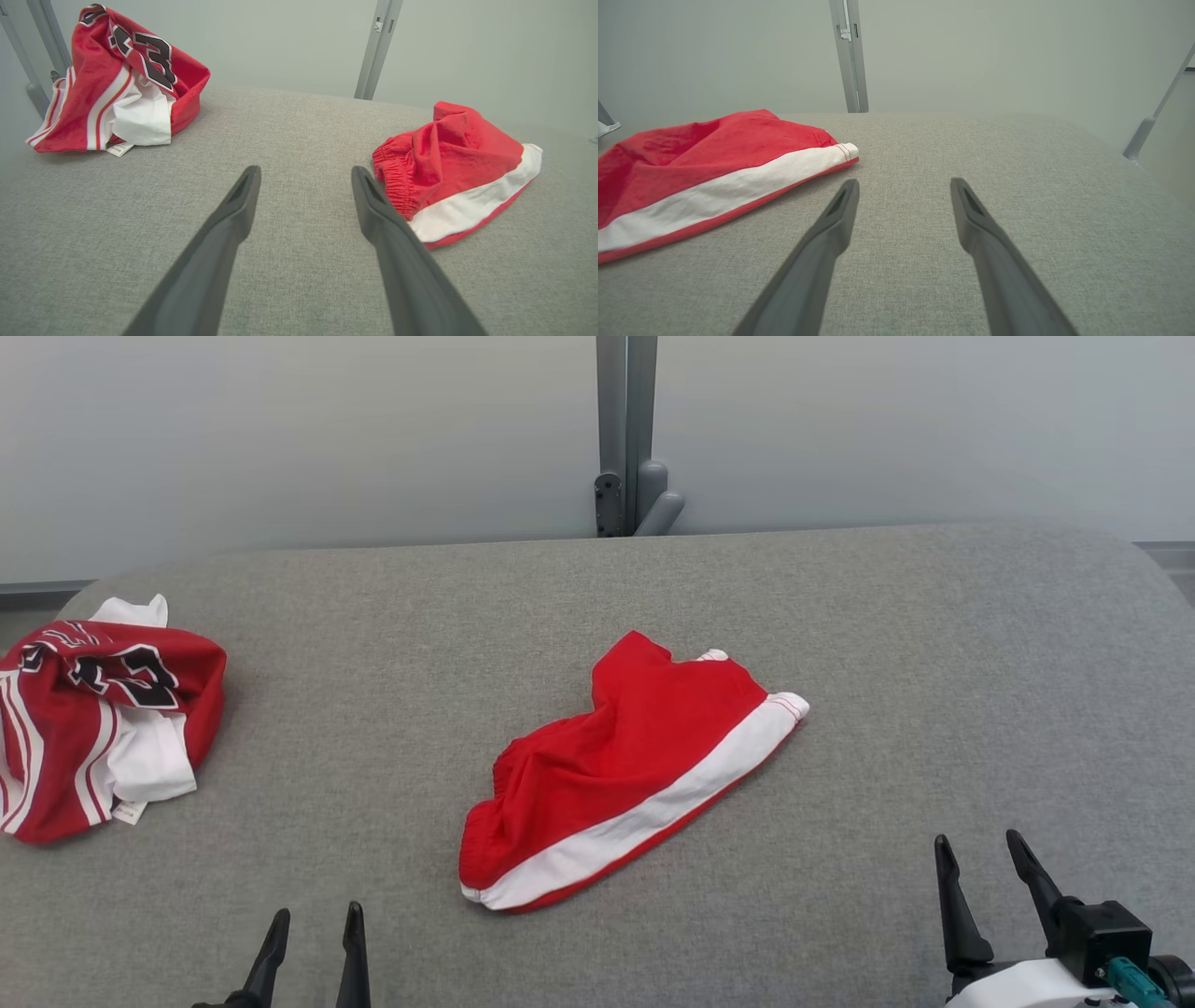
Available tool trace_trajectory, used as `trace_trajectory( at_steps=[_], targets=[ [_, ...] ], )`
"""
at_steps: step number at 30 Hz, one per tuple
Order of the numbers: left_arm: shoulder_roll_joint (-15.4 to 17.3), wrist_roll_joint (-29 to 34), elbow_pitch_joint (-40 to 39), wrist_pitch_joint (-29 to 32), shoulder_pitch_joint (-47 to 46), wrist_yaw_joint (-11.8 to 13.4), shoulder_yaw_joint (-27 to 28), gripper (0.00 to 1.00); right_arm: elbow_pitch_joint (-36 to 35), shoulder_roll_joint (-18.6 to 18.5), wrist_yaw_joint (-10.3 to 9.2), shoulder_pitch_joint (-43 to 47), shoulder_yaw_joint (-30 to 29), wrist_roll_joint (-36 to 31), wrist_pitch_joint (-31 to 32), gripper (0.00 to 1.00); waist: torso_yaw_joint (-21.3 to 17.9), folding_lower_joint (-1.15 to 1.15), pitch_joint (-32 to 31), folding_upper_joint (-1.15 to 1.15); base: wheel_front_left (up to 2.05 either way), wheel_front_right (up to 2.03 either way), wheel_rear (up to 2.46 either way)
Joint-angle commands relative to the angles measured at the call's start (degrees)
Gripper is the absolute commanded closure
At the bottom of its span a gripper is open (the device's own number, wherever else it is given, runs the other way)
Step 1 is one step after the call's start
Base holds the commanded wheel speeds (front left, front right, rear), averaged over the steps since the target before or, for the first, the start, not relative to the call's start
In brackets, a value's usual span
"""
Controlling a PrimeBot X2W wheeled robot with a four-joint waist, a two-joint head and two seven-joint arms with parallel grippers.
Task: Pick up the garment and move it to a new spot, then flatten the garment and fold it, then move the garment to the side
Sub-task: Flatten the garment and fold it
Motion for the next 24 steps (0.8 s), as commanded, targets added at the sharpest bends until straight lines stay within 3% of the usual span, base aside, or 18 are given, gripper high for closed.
trace_trajectory(
  at_steps=[1,7,11,15,19,20,24],
  targets=[
    [-0.07,0.47,0.06,-0.02,-0.75,-0.41,0.41,0.0,0.18,-0.2,-0.02,0.45,0.22,0.32,-0.17,0.0,-0.17,0.0,0.04,0.19,0.0,0.0,0.0],
    [-0.38,0.14,3.51,-0.01,-1.24,-1.13,-1.59,0.0,1.08,-0.2,-0.02,-1.46,2.07,-0.23,-0.17,0.0,-0.8,0.0,0.8,0.19,0.0,0.0,0.0],
    [1.01,-0.82,7.6,-0.01,-4.16,-1.36,-6.22,0.0,5.15,-3.7,-0.02,-7.88,5.89,-1.06,-0.17,0.0,-1.19,0.0,3.3,0.19,0.0,0.0,0.0],
    [3.27,-5.36,11.32,-0.01,-8.77,-1.38,-13.1,0.0,13.64,-8.9,-0.02,-17.96,13.56,-0.75,0.48,0.0,-0.89,0.0,6.28,0.19,0.0,0.0,0.0],
    [5.79,-10.2,14.1,-0.02,-13.51,-1.39,-18.81,0.0,21.4,-13.82,-0.03,-27.66,23.92,3.36,4.99,0.0,0.33,0.0,8.02,0.19,0.0,0.0,0.0],
    [5.79,-10.2,14.1,-0.02,-13.51,-1.39,-18.81,0.0,21.4,-13.82,-0.03,-27.66,23.92,3.36,4.99,0.0,0.33,0.0,8.02,0.19,0.0,0.0,0.0],
    [7.5,-13.03,16.78,-0.02,-17.55,-1.4,-23.25,0.0,25.48,-16.93,-0.03,-34.77,32.99,9.32,8.78,0.0,1.91,0.0,9.2,0.19,0.0,0.0,0.0]
  ],
)
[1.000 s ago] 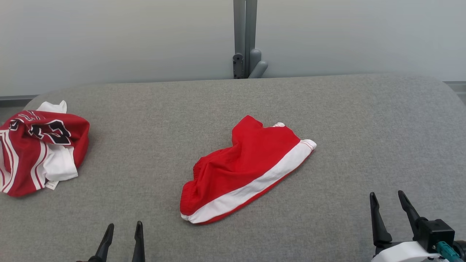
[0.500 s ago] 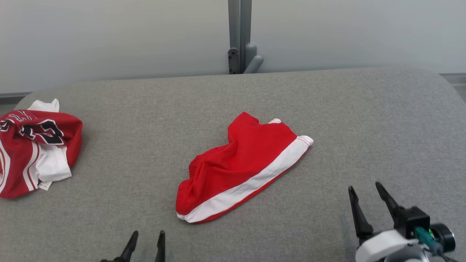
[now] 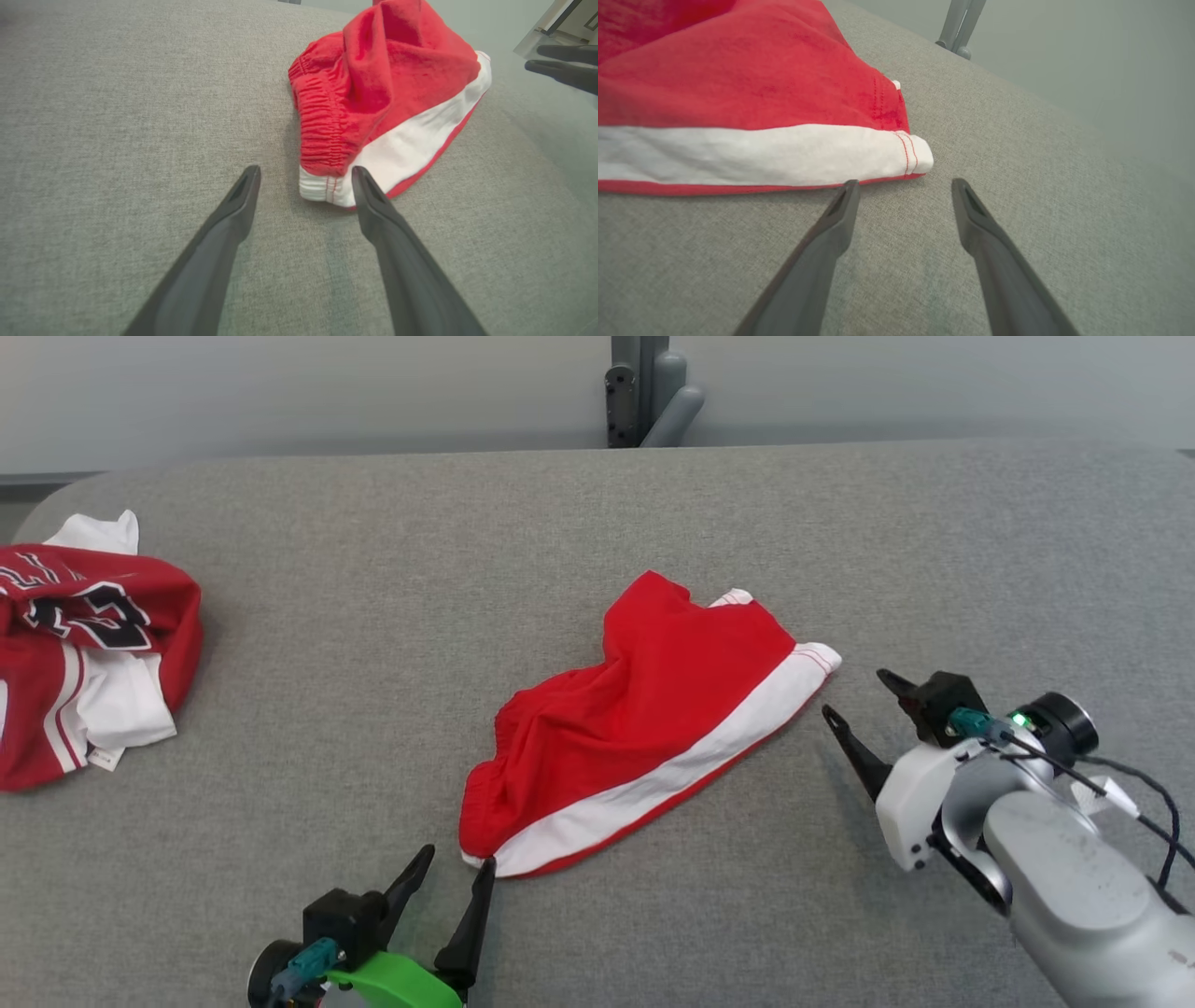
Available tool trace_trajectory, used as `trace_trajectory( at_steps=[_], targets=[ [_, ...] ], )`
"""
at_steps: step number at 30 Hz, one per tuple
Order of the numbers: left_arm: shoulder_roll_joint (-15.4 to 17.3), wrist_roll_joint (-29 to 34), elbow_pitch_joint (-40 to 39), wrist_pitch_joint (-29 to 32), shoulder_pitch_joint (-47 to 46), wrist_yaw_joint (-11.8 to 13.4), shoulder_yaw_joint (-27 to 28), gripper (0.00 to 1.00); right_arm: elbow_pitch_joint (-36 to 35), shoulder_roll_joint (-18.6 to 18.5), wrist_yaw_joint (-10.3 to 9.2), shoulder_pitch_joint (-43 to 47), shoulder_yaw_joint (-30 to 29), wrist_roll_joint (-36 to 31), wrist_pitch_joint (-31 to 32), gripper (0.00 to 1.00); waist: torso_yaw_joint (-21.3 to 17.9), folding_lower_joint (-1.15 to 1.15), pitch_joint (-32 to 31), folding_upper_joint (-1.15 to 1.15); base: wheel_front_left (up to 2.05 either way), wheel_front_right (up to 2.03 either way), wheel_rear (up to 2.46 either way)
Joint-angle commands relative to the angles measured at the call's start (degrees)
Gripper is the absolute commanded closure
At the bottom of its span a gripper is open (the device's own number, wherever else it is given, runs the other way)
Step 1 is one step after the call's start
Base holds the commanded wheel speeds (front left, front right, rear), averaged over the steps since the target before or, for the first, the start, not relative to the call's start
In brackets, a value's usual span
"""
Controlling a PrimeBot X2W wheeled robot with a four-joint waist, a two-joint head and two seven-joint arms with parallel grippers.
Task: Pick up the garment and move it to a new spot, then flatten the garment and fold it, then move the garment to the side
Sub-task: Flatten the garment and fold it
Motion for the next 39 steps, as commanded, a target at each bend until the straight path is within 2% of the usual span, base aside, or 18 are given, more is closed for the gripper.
trace_trajectory(
  at_steps=[1,5,14,28,29,30,31,32,34,39],
  targets=[
    [0.74,-1.12,0.73,0.0,-1.63,-0.12,-1.03,0.0,0.7,-0.9,-0.05,-2.15,2.04,1.54,0.61,0.0,1.56,0.0,1.46,0.19,0.0,0.0,0.0],
    [1.37,-3.45,3.05,0.0,-5.04,-0.13,-4.46,0.0,2.91,-2.84,-0.04,-7.2,8.44,6.5,1.95,0.0,2.56,0.0,2.73,0.19,0.0,0.0,0.0],
    [2.61,-7.94,4.9,0.0,-9.38,-0.13,-9.32,0.0,8.19,-5.46,-0.04,-14.78,18.45,15.31,3.29,0.0,4.28,0.0,5.03,0.19,0.0,0.0,0.0],
    [3.67,-10.8,3.99,0.0,-11.43,-0.14,-12.29,0.0,12.74,-5.8,-0.04,-18.24,28.68,24.88,-0.31,0.0,5.27,0.0,5.84,0.19,0.0,0.0,0.0],
    [3.69,-10.93,3.91,-0.01,-11.44,-0.14,-12.33,0.0,12.85,-5.8,-0.04,-18.46,29.28,25.36,-0.56,0.15,5.25,0.0,5.84,0.19,0.0,0.0,0.0],
    [3.68,-11.09,3.84,-0.01,-11.41,-0.14,-12.4,0.0,12.96,-5.77,-0.04,-18.56,29.84,25.99,-0.73,0.42,5.24,0.0,5.84,0.19,0.0,0.0,0.0],
    [3.68,-11.26,3.76,-0.01,-11.36,-0.14,-12.49,0.0,12.99,-5.77,-0.04,-18.69,30.47,26.56,-1.0,0.61,5.22,0.0,5.88,0.19,0.0,0.0,0.0],
    [3.7,-11.32,3.68,-0.01,-11.33,-0.14,-12.57,0.0,13.02,-5.83,-0.05,-18.85,31.01,27.1,-1.31,0.7,5.2,0.0,5.92,0.19,0.0,0.0,0.0],
    [3.79,-11.68,3.49,-0.01,-11.23,-0.14,-12.82,0.0,13.03,-5.91,-0.05,-18.92,32.02,28.24,-1.92,0.99,5.13,0.0,5.95,0.19,0.0,0.0,0.0],
    [4.31,-12.54,3.41,0.0,-11.01,-0.14,-13.26,0.0,13.07,-6.26,-0.05,-19.68,34.03,30.29,-2.96,1.0,4.89,0.0,6.02,0.19,0.0,0.0,0.0]
  ],
)
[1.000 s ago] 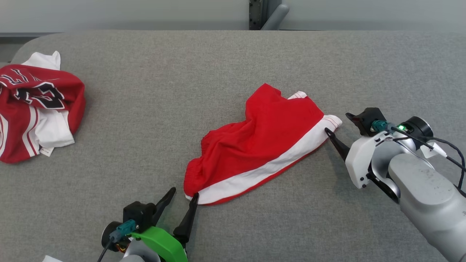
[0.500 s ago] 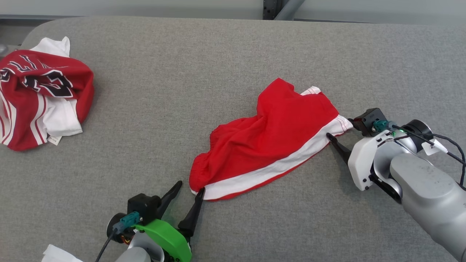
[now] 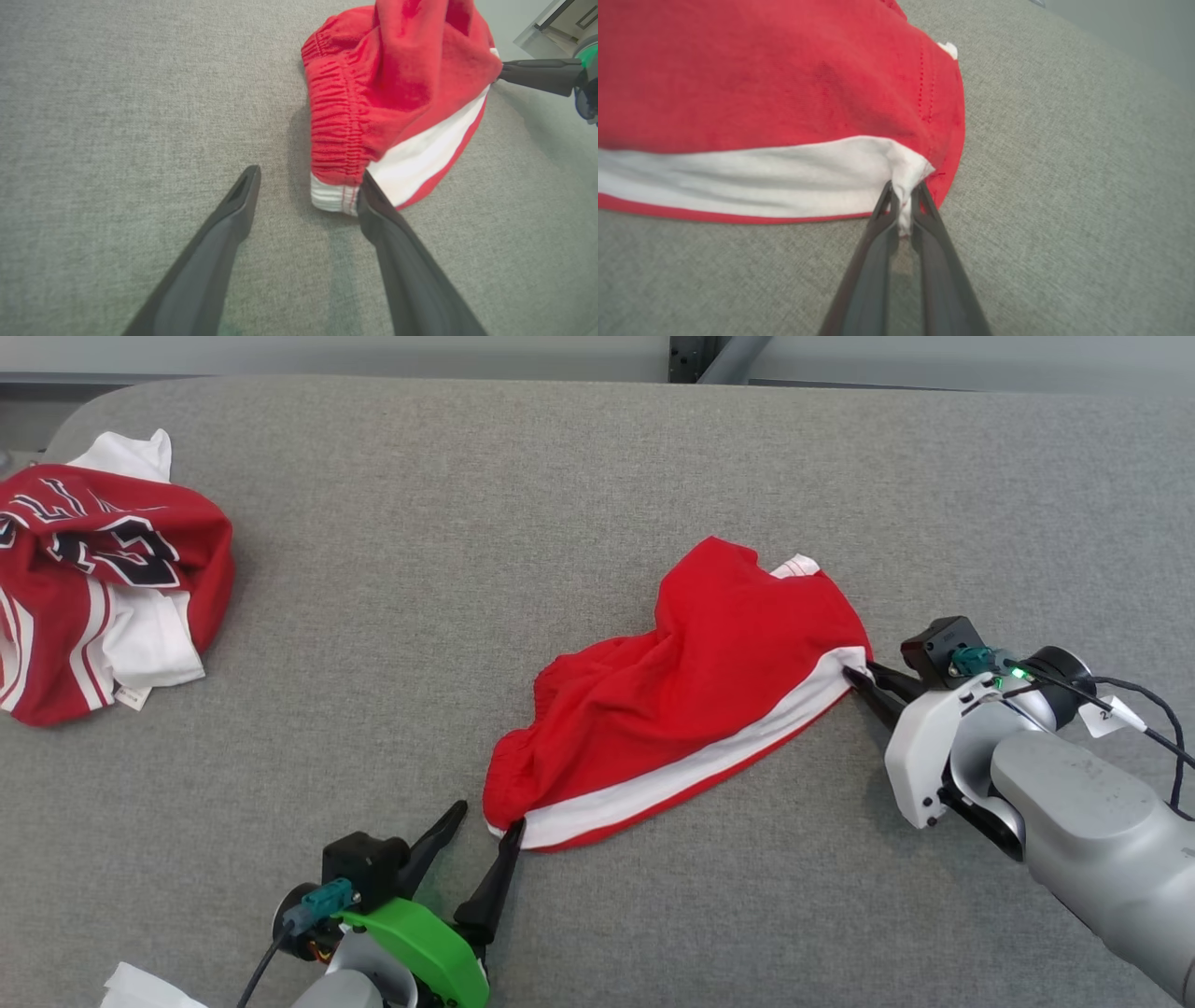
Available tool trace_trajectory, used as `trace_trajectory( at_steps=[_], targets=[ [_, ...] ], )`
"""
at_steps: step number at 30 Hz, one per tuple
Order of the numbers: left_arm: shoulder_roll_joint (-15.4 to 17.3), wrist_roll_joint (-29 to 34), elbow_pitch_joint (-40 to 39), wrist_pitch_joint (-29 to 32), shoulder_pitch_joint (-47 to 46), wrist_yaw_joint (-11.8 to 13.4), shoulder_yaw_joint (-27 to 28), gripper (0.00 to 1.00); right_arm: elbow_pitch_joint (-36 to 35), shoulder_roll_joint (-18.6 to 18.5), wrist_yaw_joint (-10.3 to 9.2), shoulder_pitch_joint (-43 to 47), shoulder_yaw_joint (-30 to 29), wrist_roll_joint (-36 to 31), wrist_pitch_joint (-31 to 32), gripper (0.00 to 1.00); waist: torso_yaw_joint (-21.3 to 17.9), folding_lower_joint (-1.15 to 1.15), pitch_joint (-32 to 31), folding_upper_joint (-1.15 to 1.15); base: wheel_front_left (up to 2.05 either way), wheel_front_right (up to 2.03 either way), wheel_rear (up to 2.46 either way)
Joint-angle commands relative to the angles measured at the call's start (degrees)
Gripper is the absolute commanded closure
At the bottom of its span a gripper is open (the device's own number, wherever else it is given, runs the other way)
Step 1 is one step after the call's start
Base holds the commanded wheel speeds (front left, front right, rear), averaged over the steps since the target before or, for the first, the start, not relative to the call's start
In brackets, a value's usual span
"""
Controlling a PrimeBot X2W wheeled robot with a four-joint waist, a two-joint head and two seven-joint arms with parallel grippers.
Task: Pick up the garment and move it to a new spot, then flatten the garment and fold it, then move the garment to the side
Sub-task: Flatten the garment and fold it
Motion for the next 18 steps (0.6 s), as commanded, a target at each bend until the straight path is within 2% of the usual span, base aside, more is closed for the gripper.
trace_trajectory(
  at_steps=[1,12,13,15,16,18],
  targets=[
    [0.6,-0.5,-0.16,0.0,-0.59,-0.14,-0.03,0.0,0.32,-0.31,-0.06,-0.6,0.4,0.74,-0.28,1.0,-0.07,0.0,0.02,0.19,0.0,0.0,0.0],
    [0.93,-3.78,-0.53,-0.01,-0.38,-0.14,-3.58,0.0,1.46,-1.29,-0.07,-1.74,4.52,5.09,-2.08,1.0,-1.2,0.0,-0.8,0.19,0.0,0.0,0.0],
    [1.02,-4.25,-0.59,0.0,-0.31,-0.14,-4.15,0.04,1.56,-1.21,-0.07,-1.82,4.85,5.36,-2.24,1.0,-1.33,0.0,-0.89,0.19,0.0,0.0,0.0],
    [1.22,-4.8,-0.87,-0.01,-0.4,-0.14,-5.19,0.58,1.71,-1.1,-0.07,-2.0,5.55,5.87,-2.65,1.0,-1.55,0.0,-1.07,0.19,0.0,0.0,0.0],
    [1.29,-5.29,-1.03,0.0,-0.49,-0.14,-5.62,0.98,1.7,-1.06,-0.07,-2.01,5.87,6.16,-2.78,1.0,-1.64,0.0,-1.19,0.19,0.0,0.0,0.0],
    [1.76,-6.06,-1.83,0.0,-0.76,-0.14,-5.93,1.0,1.39,-1.09,-0.07,-2.09,6.3,6.79,-3.32,1.0,-1.82,0.0,-1.55,0.19,0.0,0.0,0.0]
  ],
)
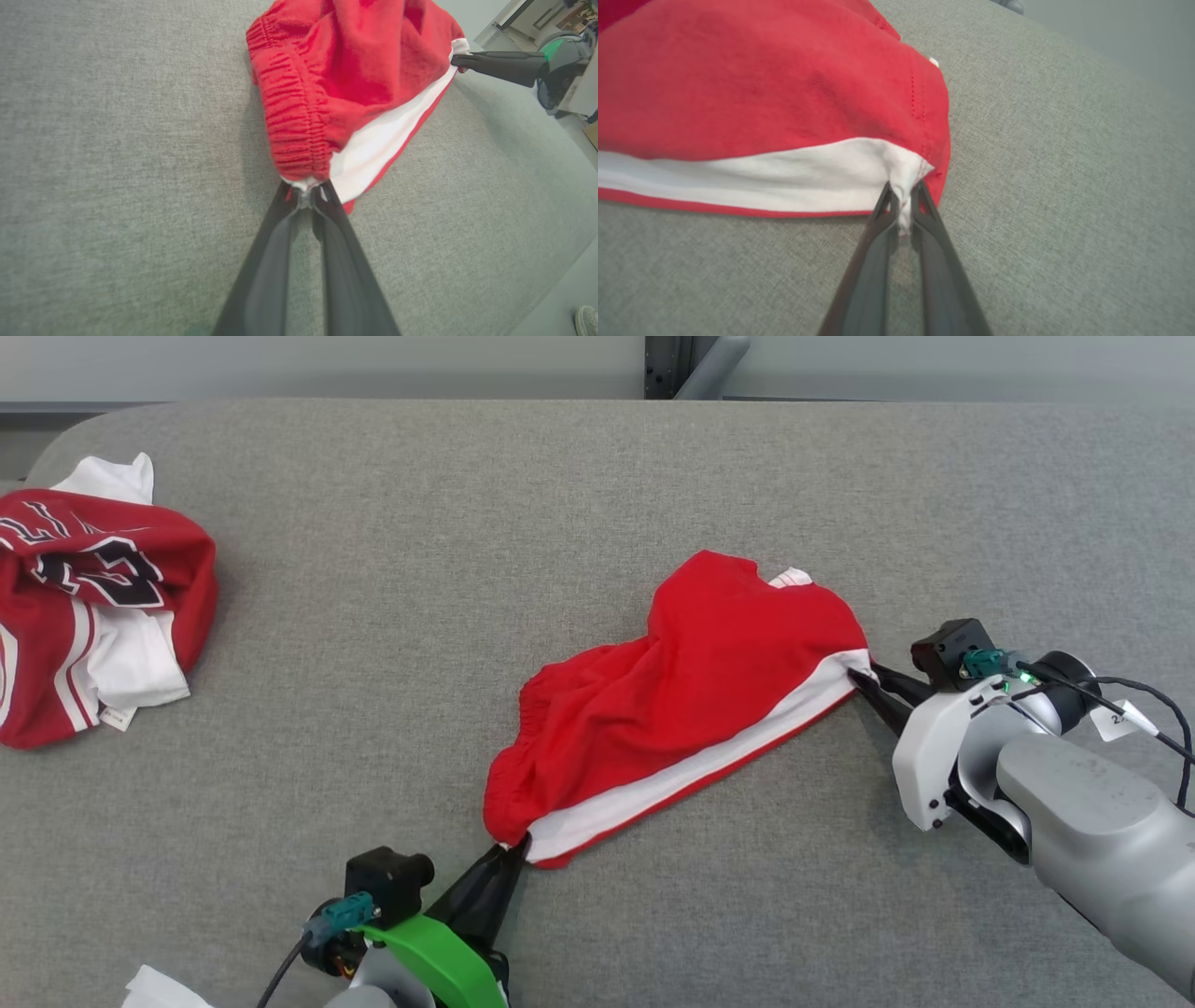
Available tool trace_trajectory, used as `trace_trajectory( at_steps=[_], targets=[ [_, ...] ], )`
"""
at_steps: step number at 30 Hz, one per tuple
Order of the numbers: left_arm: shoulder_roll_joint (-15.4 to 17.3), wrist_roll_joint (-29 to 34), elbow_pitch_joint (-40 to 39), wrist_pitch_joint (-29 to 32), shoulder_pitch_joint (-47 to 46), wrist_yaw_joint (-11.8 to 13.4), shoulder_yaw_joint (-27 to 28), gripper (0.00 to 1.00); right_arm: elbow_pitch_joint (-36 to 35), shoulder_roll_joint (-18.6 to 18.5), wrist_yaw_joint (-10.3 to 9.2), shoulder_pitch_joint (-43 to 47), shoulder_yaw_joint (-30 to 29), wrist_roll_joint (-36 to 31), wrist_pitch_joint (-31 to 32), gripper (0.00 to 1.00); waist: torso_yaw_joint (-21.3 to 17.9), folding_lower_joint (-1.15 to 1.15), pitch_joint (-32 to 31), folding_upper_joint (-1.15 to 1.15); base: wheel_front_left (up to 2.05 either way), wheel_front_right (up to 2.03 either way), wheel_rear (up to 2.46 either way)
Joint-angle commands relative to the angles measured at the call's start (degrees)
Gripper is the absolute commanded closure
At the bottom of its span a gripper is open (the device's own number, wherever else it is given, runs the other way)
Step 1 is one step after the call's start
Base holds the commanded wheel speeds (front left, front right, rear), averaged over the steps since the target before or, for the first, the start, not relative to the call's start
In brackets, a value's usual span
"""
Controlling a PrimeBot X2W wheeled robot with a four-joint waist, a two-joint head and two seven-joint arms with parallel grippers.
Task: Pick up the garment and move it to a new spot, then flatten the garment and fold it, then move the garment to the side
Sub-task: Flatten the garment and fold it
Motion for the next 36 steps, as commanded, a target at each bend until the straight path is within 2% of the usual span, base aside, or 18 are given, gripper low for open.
trace_trajectory(
  at_steps=[1,6,10,13,16,18,20,22,25,26,28,31,33,36],
  targets=[
    [0.94,-0.43,-0.52,-0.02,-0.91,-0.14,0.15,1.0,-0.22,-0.4,-0.08,-0.43,0.16,0.67,-0.51,1.0,-0.19,0.0,-0.4,0.19,0.0,0.0,0.0],
    [3.68,-2.34,-4.2,-0.02,-0.55,-0.14,-0.91,1.0,-4.46,-2.4,-0.08,-0.18,0.07,3.81,-1.5,1.0,-0.97,0.0,-2.03,0.19,0.0,0.0,0.0],
    [8.47,-7.21,-14.06,2.18,-1.42,-0.14,0.37,1.0,-13.21,-6.86,-0.07,-0.89,-2.22,9.2,-1.16,1.0,-2.14,0.0,-3.07,0.19,0.0,0.0,0.0],
    [14.16,-11.0,-23.9,7.01,-4.18,-0.14,2.85,1.0,-20.75,-12.28,-0.08,-3.12,-4.95,12.38,0.45,1.0,-3.13,0.0,-2.58,0.19,0.0,0.0,0.0],
    [18.67,-15.01,-31.46,13.74,-9.04,0.4,6.07,1.0,-26.99,-15.86,-0.09,-5.68,-9.04,15.63,2.53,1.0,-4.37,0.0,-0.5,0.19,0.0,0.0,0.0],
    [20.73,-17.43,-34.51,18.77,-14.32,1.06,8.26,1.0,-29.29,-17.96,-0.1,-8.45,-12.12,16.5,3.85,1.0,-5.17,0.0,1.88,0.19,0.0,0.0,0.0],
    [21.3,-19.7,-35.55,23.72,-20.92,2.2,10.05,1.0,-29.26,-18.58,-0.1,-11.72,-15.57,16.88,4.73,1.0,-5.79,0.0,5.02,0.19,0.0,0.0,0.0],
    [20.6,-20.67,-33.68,28.25,-28.5,3.39,11.28,1.0,-27.22,-17.35,-0.15,-15.44,-18.68,15.98,5.49,1.0,-6.21,0.0,8.65,0.19,0.0,0.0,0.0],
    [18.42,-20.76,-27.4,33.26,-40.16,5.43,12.38,1.0,-22.2,-12.43,-0.14,-21.99,-22.53,13.67,6.37,1.0,-7.27,0.0,14.1,0.19,0.0,0.0,0.0],
    [18.42,-20.76,-27.4,33.26,-40.16,5.43,12.38,1.0,-22.2,-12.43,-0.14,-21.99,-22.53,13.67,6.37,1.0,-7.27,0.0,14.1,0.19,0.0,0.0,0.0],
    [16.85,-18.96,-21.79,34.72,-47.62,6.87,12.83,1.0,-17.63,-7.24,-0.13,-26.34,-25.27,12.66,6.49,1.0,-8.43,0.0,17.04,0.19,0.0,0.0,0.0],
    [14.65,-14.28,-12.95,32.77,-57.59,8.52,13.22,1.0,-7.97,0.08,-0.16,-33.54,-30.26,9.55,2.98,1.0,-10.02,0.0,20.29,0.19,0.0,0.0,0.0],
    [13.09,-10.8,-7.62,28.85,-63.3,9.59,13.81,1.0,-2.05,4.74,-0.17,-37.95,-32.81,6.61,0.02,1.0,-10.84,0.0,22.36,0.19,0.0,0.0,0.0],
    [10.18,-6.76,-0.86,24.31,-67.64,7.91,11.73,1.0,2.91,10.94,-0.1,-41.48,-34.55,2.5,-2.31,1.0,-11.49,0.0,24.97,0.19,0.0,0.0,0.0]
  ],
)
